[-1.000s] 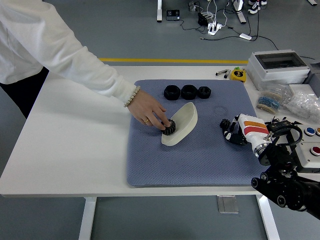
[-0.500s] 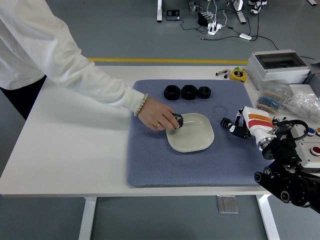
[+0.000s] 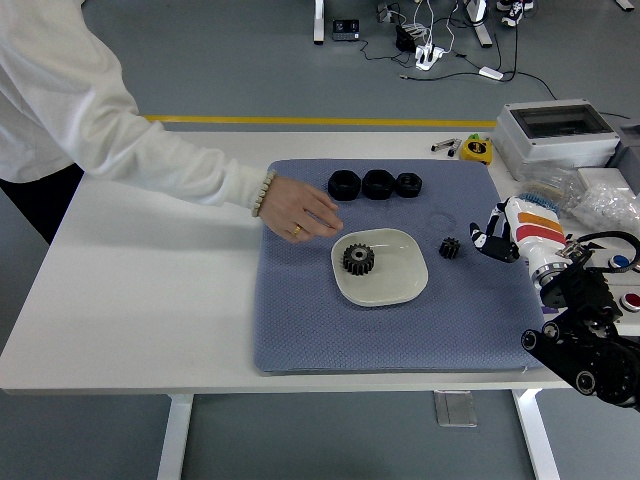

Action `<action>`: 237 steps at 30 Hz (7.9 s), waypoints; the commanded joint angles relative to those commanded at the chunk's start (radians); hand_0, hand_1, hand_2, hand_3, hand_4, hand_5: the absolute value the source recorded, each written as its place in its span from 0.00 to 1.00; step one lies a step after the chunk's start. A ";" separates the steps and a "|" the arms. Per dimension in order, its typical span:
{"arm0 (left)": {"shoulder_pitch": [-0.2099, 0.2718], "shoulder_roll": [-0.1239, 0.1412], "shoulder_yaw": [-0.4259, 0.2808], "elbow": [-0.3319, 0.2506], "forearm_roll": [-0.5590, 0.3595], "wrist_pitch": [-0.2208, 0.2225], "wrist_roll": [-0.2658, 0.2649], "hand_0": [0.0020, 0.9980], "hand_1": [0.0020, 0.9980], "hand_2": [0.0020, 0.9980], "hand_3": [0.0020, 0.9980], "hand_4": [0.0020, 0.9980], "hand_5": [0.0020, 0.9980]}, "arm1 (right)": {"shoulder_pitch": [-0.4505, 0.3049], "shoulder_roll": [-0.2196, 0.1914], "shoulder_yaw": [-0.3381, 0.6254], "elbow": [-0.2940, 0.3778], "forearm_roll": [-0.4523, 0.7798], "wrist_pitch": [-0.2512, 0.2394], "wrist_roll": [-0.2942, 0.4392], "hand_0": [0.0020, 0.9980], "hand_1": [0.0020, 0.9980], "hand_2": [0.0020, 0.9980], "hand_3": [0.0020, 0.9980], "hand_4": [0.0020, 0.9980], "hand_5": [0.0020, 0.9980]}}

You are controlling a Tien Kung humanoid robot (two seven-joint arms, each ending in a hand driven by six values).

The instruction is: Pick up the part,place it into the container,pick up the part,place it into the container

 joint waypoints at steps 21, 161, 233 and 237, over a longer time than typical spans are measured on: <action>0.005 0.005 -0.006 -0.002 0.015 -0.007 0.003 0.69 0.70 0.74 0.64 0.66 0.66 | 0.002 0.014 -0.021 -0.001 0.036 0.057 0.065 0.34 0.50 0.73 0.89 0.81 0.48; -0.016 0.013 0.009 -0.005 0.006 -0.006 0.002 0.69 0.70 0.74 0.64 0.67 0.66 | -0.012 -0.002 -0.025 0.276 -0.176 0.145 0.171 0.28 0.41 0.54 0.65 0.79 0.41; -0.019 -0.001 0.046 0.010 -0.060 0.028 -0.015 0.69 0.70 0.74 0.64 0.66 0.66 | -0.594 -0.026 0.684 0.677 0.908 0.406 0.433 0.94 0.86 0.84 0.84 1.00 0.91; -0.007 0.009 0.060 0.007 -0.064 0.018 -0.020 0.69 0.71 0.74 0.64 0.66 0.66 | -0.647 -0.034 0.716 0.702 0.858 0.373 0.438 0.91 0.84 0.83 0.83 1.00 0.89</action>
